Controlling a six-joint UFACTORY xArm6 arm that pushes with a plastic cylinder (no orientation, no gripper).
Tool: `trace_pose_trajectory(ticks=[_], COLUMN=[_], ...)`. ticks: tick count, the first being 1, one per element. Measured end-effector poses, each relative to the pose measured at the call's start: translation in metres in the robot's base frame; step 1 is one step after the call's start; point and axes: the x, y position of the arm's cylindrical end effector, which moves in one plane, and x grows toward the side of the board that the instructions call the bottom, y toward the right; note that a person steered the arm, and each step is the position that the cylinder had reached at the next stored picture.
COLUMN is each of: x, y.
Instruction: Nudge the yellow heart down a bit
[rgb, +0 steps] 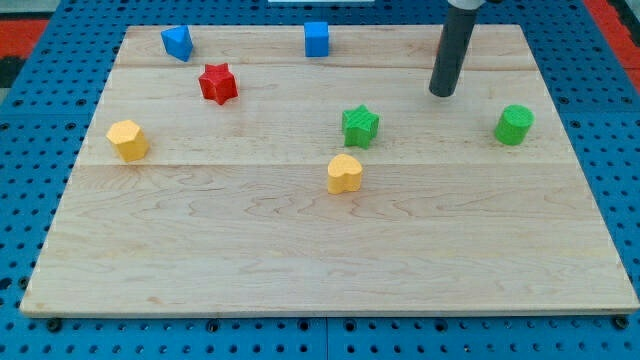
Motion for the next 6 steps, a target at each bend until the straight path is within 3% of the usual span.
trace_pose_trajectory(ticks=[2, 4, 6], x=[-0.018, -0.006, 0.119], y=[-0.022, -0.151, -0.151])
